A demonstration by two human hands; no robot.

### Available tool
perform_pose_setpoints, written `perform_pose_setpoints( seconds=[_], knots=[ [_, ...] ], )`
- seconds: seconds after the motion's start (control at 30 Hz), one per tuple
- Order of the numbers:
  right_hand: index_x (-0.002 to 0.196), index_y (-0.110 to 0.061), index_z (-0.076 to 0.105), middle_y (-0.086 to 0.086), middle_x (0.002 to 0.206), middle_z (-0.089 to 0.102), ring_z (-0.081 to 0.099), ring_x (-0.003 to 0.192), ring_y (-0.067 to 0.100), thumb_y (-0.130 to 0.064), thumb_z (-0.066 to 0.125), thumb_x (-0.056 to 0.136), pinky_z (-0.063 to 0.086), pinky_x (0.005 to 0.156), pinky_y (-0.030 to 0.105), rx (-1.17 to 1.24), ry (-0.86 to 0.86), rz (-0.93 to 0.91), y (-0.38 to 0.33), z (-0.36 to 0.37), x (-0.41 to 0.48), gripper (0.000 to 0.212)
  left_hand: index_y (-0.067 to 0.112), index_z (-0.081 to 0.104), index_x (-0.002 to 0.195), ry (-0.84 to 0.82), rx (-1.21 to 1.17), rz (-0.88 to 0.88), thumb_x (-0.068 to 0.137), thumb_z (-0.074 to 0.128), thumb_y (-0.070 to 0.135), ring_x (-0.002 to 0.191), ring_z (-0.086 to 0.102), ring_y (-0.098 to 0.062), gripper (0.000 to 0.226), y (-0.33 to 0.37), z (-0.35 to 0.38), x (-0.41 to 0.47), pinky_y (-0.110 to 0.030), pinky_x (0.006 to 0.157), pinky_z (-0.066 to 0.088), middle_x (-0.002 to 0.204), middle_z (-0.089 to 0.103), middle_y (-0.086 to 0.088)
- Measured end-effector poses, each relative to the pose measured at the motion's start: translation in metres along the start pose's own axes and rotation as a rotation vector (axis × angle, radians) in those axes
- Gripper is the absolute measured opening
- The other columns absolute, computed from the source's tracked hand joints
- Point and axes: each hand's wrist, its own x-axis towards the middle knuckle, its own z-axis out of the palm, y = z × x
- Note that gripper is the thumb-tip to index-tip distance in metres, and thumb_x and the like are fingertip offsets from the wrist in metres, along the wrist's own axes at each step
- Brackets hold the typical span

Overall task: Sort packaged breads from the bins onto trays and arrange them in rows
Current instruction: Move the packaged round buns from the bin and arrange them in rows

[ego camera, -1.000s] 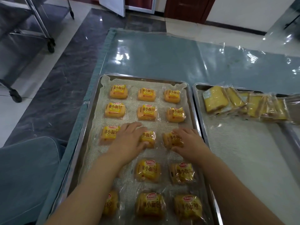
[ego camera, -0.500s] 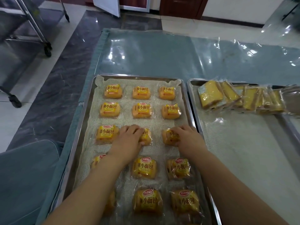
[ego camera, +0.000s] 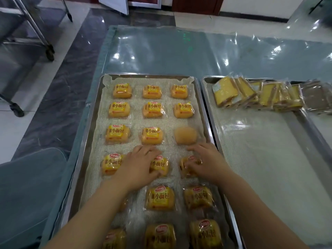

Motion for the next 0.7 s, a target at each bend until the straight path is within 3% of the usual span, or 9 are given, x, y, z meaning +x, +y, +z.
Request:
perform_pose_setpoints(
  seconds=[0.2,0.53,0.7],
  knots=[
    [0.141,-0.033,0.040,-0.007,0.141,0.041,0.027,0.132,0.019,-0.041,0.072,0.079,0.024,0.110,0.034,-0.152,-0.240,0.013,0.002,-0.006,-0.005,0.070,0.031,0.033,0.142,-0.074,0.050,-0.045,0.086,0.057,0.050,0.129,0.030,-0.016,0.064,0.002,0.005,-0.001,-0.041,0.104,0.036,0.144,0.035,0.010],
    [0.140,-0.031,0.043,-0.006,0.140,0.043,0.026,0.132,0.019,-0.033,0.071,0.081,0.029,0.108,0.035,-0.151,-0.195,0.025,0.002,-0.004,0.000,0.065,0.028,0.039,0.139,0.046,-0.042,-0.104,0.088,0.058,0.042,0.124,0.032,-0.015,0.057,0.005,0.010,-0.005,-0.033,0.101,0.037,0.138,0.039,0.008],
    [0.139,-0.031,0.042,-0.006,0.142,0.037,0.022,0.134,0.020,-0.036,0.072,0.080,0.027,0.110,0.037,-0.152,-0.171,0.032,0.000,0.000,-0.003,0.066,0.025,0.040,0.140,0.074,-0.078,-0.097,0.087,0.060,0.043,0.128,0.033,-0.016,0.059,0.002,0.008,-0.011,-0.034,0.107,0.033,0.139,0.039,0.007]
  ],
)
